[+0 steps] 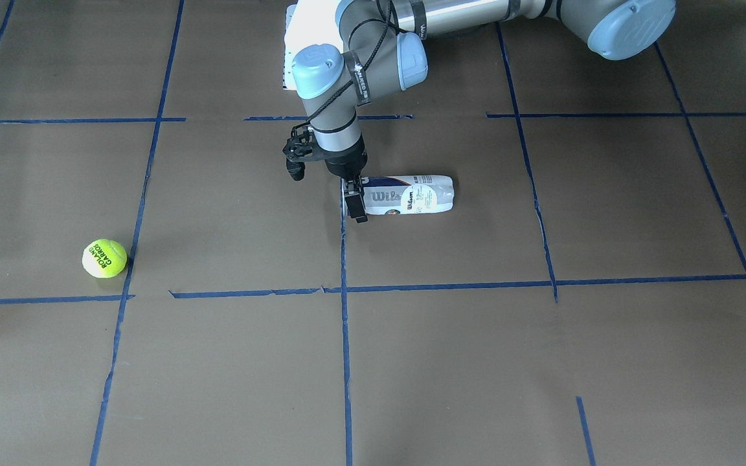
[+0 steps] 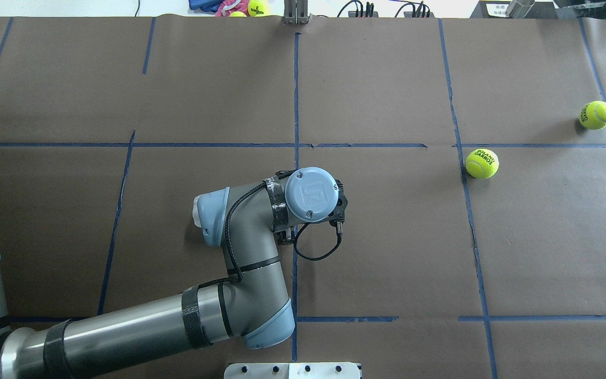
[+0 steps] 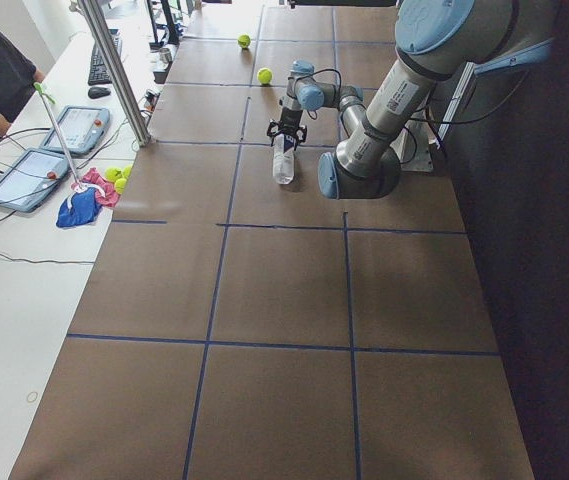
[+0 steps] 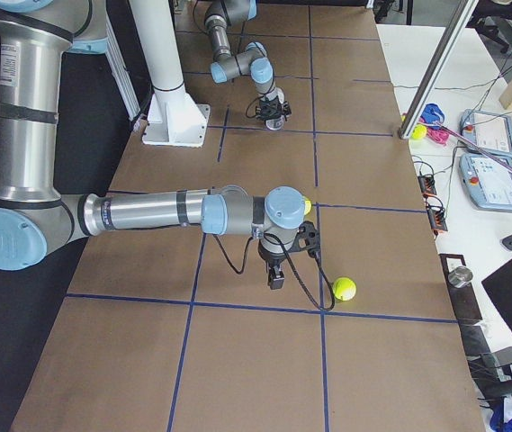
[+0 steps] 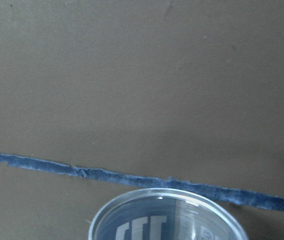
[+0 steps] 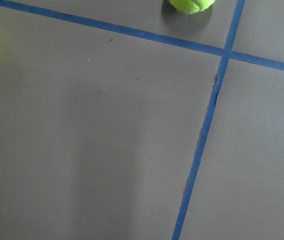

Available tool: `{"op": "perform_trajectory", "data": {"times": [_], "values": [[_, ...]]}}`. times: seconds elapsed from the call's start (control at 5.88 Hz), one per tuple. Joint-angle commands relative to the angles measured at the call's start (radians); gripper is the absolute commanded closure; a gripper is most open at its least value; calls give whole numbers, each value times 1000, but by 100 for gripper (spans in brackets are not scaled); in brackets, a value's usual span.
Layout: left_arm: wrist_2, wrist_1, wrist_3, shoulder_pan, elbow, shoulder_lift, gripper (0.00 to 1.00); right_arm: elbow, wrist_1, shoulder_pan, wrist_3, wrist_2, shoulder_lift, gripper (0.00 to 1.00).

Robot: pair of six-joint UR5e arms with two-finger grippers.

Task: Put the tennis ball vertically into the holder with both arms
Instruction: 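Lift the can with the left gripper and turn it upright, then raise the upright can with the left gripper, open end up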

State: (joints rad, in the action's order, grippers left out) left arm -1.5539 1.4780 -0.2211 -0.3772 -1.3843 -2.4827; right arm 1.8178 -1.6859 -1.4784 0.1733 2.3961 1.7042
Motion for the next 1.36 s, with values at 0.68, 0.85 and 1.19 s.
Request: {"op": "perform_trajectory", "data": {"times": [0.68, 0.85, 1.19], "values": [[23, 211, 96, -60, -201, 40, 24, 21, 0, 1, -2, 2, -6, 0], [26, 393, 191, -71, -200, 51, 24, 23, 0, 3, -2, 3, -8, 0], [31, 833, 446, -75, -184, 120, 23, 49, 0, 4, 0, 69, -8, 0]]}}
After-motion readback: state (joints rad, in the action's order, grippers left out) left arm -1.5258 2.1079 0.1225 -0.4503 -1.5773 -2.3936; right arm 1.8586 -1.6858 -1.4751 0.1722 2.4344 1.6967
